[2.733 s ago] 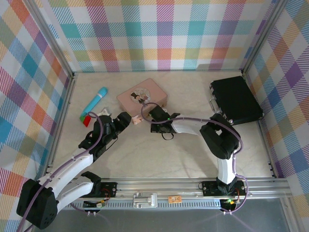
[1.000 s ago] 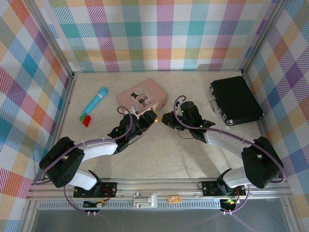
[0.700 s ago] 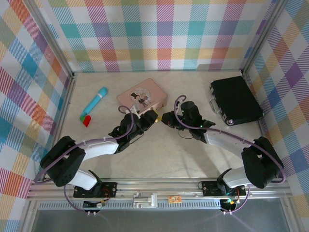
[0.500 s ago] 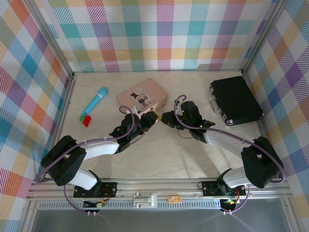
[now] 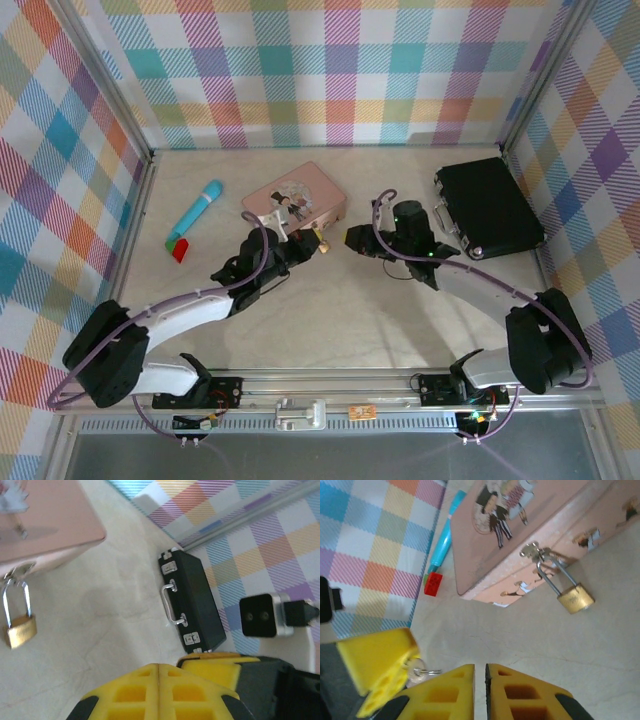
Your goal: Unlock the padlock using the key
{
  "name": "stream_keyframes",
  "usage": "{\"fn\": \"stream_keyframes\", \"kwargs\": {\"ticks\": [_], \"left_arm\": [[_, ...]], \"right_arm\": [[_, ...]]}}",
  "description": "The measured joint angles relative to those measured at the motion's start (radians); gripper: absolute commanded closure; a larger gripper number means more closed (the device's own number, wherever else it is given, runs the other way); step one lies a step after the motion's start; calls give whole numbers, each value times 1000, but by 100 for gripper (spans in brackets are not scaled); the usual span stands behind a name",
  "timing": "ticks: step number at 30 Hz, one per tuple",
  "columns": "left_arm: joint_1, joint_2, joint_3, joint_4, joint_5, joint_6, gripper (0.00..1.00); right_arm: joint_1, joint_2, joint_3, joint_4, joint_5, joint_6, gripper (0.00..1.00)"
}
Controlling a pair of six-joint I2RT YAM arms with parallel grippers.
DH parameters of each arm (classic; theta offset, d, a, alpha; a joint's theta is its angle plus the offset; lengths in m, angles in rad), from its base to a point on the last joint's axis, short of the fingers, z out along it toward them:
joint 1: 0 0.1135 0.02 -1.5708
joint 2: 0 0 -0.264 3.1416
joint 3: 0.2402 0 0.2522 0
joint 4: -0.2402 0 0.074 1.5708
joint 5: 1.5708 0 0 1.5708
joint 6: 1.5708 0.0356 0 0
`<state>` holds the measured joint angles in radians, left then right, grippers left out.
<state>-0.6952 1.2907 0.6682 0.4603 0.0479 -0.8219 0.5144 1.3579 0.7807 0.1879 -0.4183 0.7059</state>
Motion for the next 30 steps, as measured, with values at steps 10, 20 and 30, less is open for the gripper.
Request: {"fn": "stream_keyframes", "kwargs": {"ticks": [10, 20, 30], "left_arm": [[106, -90, 59, -113, 311, 270, 100], [109, -70, 72, -60, 482, 279, 100], [109, -67, 72, 20, 482, 235, 100]], "right_arm": [[-23, -37, -1, 135, -290, -117, 70], [-7, -27, -1, 288, -406, -100, 70], [12, 10, -18, 344, -436, -75, 70]]}}
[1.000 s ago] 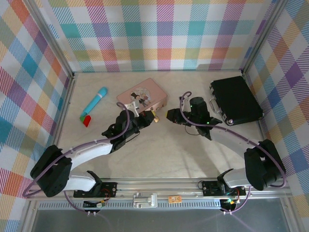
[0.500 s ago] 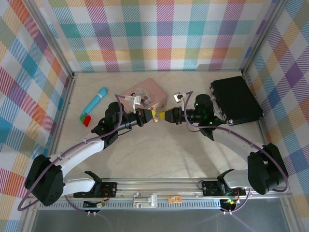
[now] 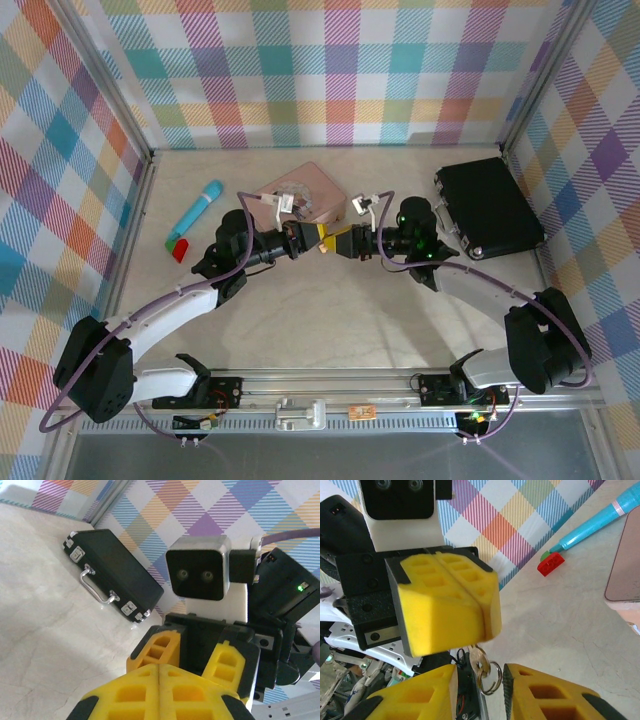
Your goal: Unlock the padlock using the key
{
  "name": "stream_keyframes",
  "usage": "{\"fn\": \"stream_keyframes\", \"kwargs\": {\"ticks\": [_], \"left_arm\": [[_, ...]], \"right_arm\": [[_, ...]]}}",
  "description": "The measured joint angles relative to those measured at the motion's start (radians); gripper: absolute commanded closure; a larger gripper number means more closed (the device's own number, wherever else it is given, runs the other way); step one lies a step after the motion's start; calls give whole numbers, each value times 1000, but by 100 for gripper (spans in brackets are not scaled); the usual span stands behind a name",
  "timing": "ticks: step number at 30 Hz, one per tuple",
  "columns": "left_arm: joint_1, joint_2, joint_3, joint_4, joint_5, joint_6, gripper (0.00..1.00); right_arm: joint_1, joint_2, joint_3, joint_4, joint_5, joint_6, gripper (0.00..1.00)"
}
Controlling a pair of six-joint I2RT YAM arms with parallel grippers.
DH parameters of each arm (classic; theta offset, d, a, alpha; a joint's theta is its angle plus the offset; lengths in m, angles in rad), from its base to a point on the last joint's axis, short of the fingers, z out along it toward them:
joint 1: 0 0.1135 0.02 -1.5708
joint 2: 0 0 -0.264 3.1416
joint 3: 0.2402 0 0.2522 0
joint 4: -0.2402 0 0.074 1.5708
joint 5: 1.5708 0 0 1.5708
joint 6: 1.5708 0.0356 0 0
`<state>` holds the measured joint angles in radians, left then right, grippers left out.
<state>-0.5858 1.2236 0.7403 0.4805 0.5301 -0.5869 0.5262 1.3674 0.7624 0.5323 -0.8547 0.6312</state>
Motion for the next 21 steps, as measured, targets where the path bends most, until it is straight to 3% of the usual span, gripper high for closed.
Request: {"fn": "stream_keyframes", "kwargs": {"ticks": [4, 15, 21], "left_arm": [[0, 1, -7, 37, 2, -26, 100], [0, 10, -24, 76, 10, -53, 100], [0, 10, -31, 75, 12, -57, 100]], "right_arm": [[5, 0, -11, 10, 1, 11, 74], [5, -30, -16, 20, 51, 8, 70], [5, -34, -16, 45, 55, 20, 78]]}}
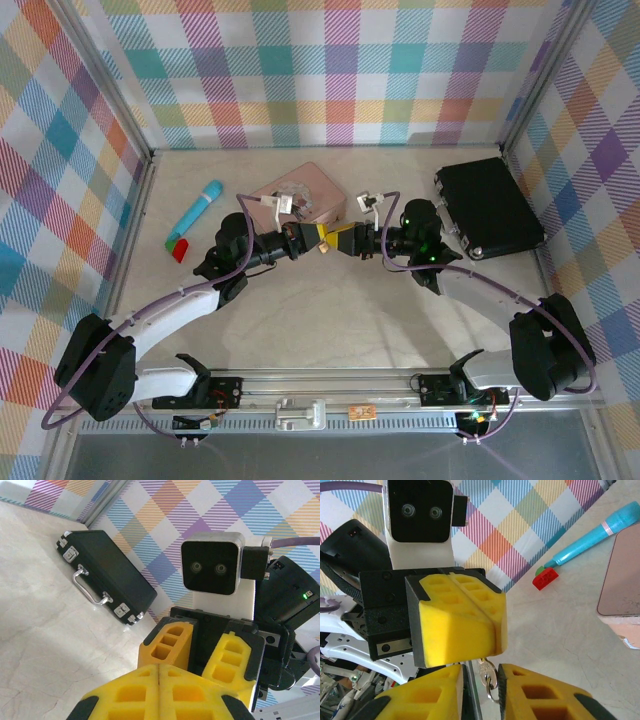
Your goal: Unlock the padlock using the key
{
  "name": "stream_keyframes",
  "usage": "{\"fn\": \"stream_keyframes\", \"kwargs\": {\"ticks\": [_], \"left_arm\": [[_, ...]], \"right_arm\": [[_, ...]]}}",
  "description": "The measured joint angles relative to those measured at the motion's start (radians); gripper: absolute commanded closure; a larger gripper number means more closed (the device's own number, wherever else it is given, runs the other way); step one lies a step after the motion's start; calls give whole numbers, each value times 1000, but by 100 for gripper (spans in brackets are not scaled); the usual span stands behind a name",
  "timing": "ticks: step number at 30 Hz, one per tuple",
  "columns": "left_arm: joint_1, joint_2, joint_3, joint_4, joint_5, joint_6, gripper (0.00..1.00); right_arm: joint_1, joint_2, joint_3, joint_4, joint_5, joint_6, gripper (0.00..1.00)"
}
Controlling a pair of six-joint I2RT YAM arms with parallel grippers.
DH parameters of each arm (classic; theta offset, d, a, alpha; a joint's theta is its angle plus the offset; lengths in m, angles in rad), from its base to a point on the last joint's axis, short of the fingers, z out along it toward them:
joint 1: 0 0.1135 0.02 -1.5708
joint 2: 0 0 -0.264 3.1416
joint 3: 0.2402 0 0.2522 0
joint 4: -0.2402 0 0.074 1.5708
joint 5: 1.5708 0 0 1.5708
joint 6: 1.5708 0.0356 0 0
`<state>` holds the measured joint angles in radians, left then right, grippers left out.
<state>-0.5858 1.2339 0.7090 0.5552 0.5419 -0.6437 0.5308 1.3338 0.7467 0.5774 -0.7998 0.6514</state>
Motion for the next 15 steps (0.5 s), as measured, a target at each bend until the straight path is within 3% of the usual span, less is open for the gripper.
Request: {"fn": "stream_keyframes", "kwargs": {"ticks": [8, 15], "left_arm": [[0, 0, -1, 8, -2, -22, 100], [0, 0, -2, 32, -4, -42, 100]], "right_arm": [[0, 50, 0, 69, -17, 38, 79], [-2, 54, 0, 111, -31, 65, 100]]}}
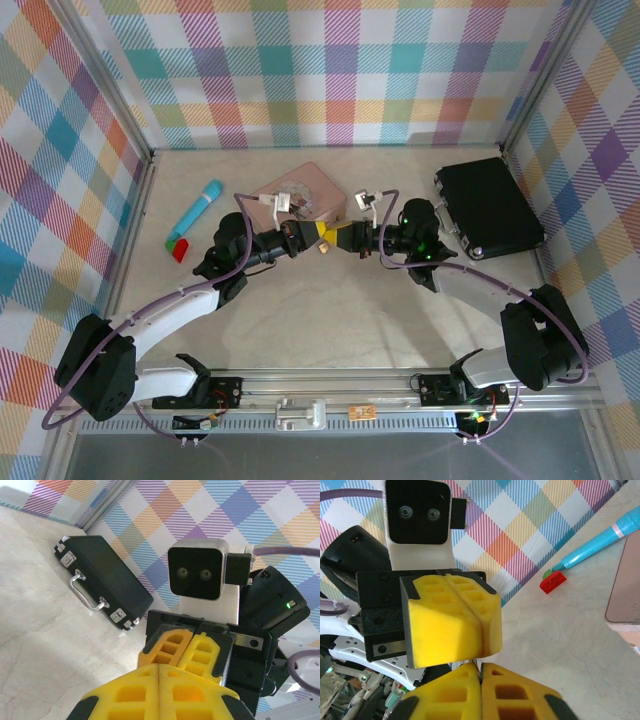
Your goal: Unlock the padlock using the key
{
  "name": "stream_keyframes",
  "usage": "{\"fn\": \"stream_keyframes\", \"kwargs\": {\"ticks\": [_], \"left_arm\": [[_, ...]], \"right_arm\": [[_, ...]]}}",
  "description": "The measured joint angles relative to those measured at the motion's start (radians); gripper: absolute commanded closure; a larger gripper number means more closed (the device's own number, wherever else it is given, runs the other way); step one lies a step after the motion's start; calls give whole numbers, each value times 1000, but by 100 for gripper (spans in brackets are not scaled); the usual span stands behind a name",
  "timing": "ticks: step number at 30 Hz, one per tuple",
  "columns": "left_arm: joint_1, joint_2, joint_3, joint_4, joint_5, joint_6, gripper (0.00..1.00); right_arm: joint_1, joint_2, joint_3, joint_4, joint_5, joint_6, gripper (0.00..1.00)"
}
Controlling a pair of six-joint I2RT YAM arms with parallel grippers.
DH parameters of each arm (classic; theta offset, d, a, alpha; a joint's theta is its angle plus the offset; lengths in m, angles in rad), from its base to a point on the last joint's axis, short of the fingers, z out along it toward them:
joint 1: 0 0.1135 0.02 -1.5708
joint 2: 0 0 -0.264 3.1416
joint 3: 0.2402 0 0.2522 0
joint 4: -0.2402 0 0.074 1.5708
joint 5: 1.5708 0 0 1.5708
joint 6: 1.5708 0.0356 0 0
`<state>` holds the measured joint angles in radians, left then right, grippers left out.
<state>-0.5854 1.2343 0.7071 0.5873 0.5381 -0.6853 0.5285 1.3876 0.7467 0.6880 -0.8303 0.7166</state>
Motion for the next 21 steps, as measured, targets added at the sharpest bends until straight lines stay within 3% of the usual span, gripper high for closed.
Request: {"fn": "stream_keyframes", "kwargs": {"ticks": [3, 4, 6, 8, 15, 21], "left_arm": [[0, 2, 0, 14, -2, -9, 98], [0, 3, 0, 19, -2, -11, 89], [0, 5, -5, 31, -8, -23, 45], [-1, 5, -16, 42, -25, -34, 31], [5, -69, -69, -54, -219, -55, 28], [-26, -108, -111, -166, -443, -76, 31]], "right_arm": [[-2, 3, 0, 16, -2, 5, 100], [-2, 3, 0, 19, -1, 5, 100], [-3, 3, 0, 19, 1, 4, 100], [-4, 3, 0, 5, 10, 1, 100], [-27, -7, -40, -109, 89, -41, 100], [-42, -58, -59, -340, 274, -111, 100]]}}
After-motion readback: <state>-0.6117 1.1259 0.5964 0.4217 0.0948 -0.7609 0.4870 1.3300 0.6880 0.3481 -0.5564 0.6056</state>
